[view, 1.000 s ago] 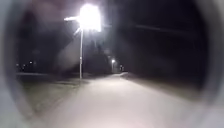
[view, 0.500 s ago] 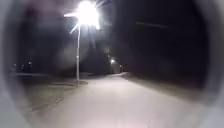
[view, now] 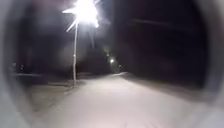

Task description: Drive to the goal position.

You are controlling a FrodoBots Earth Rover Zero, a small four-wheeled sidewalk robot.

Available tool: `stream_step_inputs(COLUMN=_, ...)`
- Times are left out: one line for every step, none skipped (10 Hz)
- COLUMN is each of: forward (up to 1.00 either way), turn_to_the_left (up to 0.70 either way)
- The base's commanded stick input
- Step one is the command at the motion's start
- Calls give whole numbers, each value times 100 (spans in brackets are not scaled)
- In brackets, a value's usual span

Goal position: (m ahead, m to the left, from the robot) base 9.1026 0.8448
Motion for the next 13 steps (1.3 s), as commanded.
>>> stream_step_inputs(forward=70, turn_to_the_left=10)
stream_step_inputs(forward=70, turn_to_the_left=12)
stream_step_inputs(forward=70, turn_to_the_left=0)
stream_step_inputs(forward=70, turn_to_the_left=0)
stream_step_inputs(forward=70, turn_to_the_left=0)
stream_step_inputs(forward=70, turn_to_the_left=0)
stream_step_inputs(forward=70, turn_to_the_left=0)
stream_step_inputs(forward=70, turn_to_the_left=0)
stream_step_inputs(forward=70, turn_to_the_left=0)
stream_step_inputs(forward=70, turn_to_the_left=0)
stream_step_inputs(forward=70, turn_to_the_left=0)
stream_step_inputs(forward=70, turn_to_the_left=0)
stream_step_inputs(forward=70, turn_to_the_left=0)
